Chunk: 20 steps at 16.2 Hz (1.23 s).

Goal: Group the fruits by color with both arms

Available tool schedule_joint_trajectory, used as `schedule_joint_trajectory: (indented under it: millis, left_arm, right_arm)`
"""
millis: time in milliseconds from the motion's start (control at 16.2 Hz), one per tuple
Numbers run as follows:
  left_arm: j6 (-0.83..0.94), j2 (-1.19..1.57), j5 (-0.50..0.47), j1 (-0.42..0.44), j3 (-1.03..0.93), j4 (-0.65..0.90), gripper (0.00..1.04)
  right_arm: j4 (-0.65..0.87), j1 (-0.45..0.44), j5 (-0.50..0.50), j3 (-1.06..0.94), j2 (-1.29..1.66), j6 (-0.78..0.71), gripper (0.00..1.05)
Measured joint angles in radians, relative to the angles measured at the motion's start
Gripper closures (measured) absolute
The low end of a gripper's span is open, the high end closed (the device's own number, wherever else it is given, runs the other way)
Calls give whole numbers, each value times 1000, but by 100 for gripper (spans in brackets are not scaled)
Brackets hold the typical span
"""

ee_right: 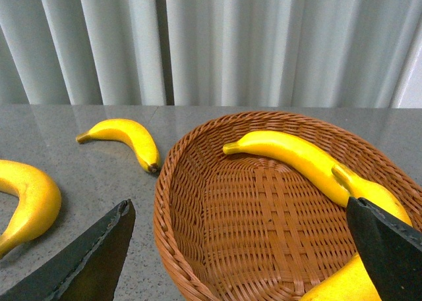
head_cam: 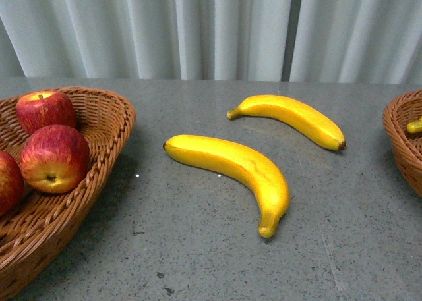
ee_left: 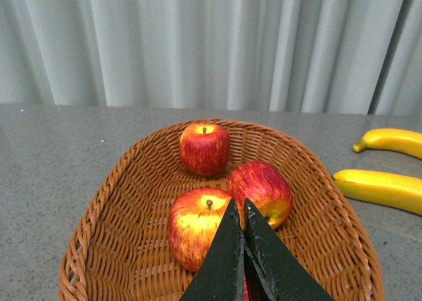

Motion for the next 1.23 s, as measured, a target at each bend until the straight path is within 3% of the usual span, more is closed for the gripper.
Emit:
schedule_joint_trajectory:
  millis: [677,1169,1231]
  left_arm:
    - [0,-23,1,0,-25,-3,103]
    - [-2,-23,1,0,-25,-3,8]
    - [-1,-23,1,0,-25,-3,6]
  right_arm:
    - [0,0,0,0,0,0,6]
    - [0,0,0,0,0,0,6]
    - [0,0,0,0,0,0,6]
